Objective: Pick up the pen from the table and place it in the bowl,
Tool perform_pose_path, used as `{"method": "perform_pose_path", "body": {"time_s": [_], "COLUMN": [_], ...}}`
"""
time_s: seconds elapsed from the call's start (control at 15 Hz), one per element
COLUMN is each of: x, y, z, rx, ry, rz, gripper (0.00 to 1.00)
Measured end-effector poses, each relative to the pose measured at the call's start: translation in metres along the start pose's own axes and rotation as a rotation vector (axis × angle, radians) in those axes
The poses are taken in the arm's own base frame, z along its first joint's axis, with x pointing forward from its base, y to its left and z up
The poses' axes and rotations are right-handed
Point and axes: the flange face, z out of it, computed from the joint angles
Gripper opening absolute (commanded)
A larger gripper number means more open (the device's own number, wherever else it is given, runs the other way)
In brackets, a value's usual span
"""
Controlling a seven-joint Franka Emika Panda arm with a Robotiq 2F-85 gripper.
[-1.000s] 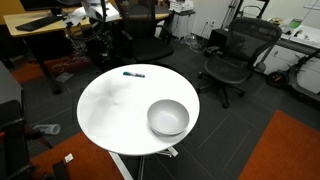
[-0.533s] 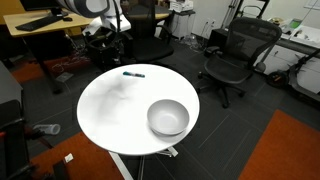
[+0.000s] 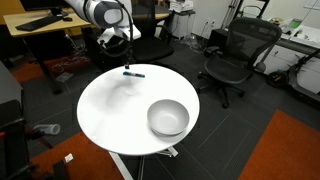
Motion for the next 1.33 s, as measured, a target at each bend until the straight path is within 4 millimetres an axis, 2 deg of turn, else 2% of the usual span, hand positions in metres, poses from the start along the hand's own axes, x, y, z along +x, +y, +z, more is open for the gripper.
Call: {"method": "perform_pose_path", "body": {"time_s": [0.6,1.13,1.2,1.27,1.33], "x": [0.007,0.014,0.015,0.017,0.019], "y": [-0.021,-0.026,-0.025,-0.025,-0.025], "z": [0.041,0.068,0.070,0.072,0.074], "rx": [-0.056,-0.065,-0.066,-0.068,-0.070], "ry": [-0.028,-0.023,-0.020,-0.018,-0.016], "rz": [-0.015,-0.016,-0.015,-0.014,-0.012], "gripper": [1.00,1.00,0.75,0.74,0.68]}}
